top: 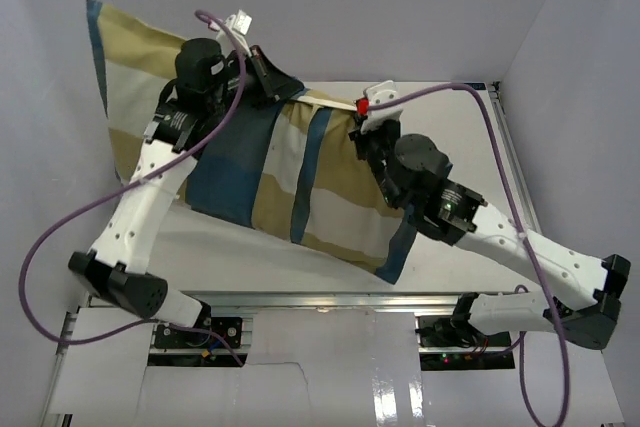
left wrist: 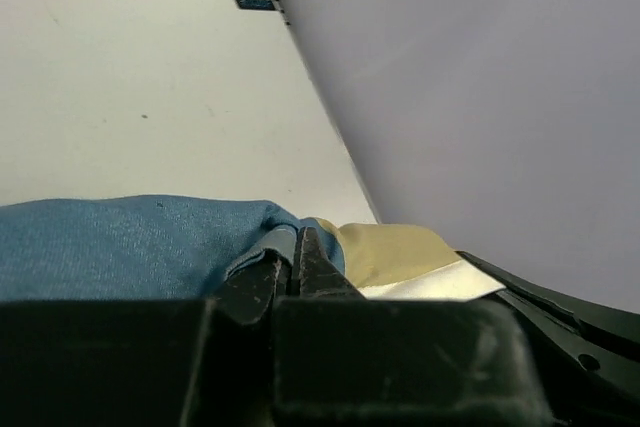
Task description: Remove the pillowcase from the pillow
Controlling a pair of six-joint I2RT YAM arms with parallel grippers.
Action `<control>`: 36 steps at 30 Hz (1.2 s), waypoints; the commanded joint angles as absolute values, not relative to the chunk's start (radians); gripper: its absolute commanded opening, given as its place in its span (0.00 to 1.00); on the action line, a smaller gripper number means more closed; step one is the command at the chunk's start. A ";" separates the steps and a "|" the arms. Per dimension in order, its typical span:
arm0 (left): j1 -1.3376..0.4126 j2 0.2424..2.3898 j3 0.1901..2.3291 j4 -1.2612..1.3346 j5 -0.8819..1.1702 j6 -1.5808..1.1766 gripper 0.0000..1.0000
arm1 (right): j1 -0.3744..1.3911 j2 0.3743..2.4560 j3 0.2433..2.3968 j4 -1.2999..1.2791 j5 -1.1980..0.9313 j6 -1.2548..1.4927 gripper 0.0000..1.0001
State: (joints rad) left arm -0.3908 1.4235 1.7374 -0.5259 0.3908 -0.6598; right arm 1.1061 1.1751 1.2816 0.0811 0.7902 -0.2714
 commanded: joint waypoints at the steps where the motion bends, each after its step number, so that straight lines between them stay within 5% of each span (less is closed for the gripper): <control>1: -0.368 1.598 1.764 -0.466 0.328 -0.559 0.08 | 0.945 1.283 1.263 0.074 0.726 -0.206 0.08; 2: -0.367 1.636 1.760 -0.451 0.331 -0.536 0.12 | 0.880 1.307 1.249 0.072 0.688 -0.175 0.08; 6: -0.351 1.865 1.778 -0.436 0.333 -0.437 0.70 | 0.720 1.419 1.229 0.043 0.409 -0.009 0.11; 8: -0.347 1.893 1.789 -0.442 0.327 -0.397 0.77 | 0.666 1.485 1.277 0.028 0.329 -0.008 0.29; 9: -0.347 1.891 1.790 -0.442 0.313 -0.385 0.81 | 0.651 1.530 1.308 -0.009 0.310 -0.008 0.56; 12: -0.348 1.858 1.787 -0.469 0.223 -0.371 0.85 | 0.609 1.619 1.471 -0.154 0.279 -0.017 0.78; 17: -0.380 1.708 1.639 -0.497 -0.051 -0.396 0.91 | 0.601 1.637 1.591 -0.307 0.295 0.127 0.90; 28: -0.564 1.545 1.105 -0.335 -0.155 -0.438 0.88 | 0.637 1.299 0.725 0.096 0.096 0.417 0.91; 36: -0.617 1.345 0.587 0.046 -0.157 -0.661 0.84 | 0.620 1.411 0.489 0.479 0.212 0.417 0.92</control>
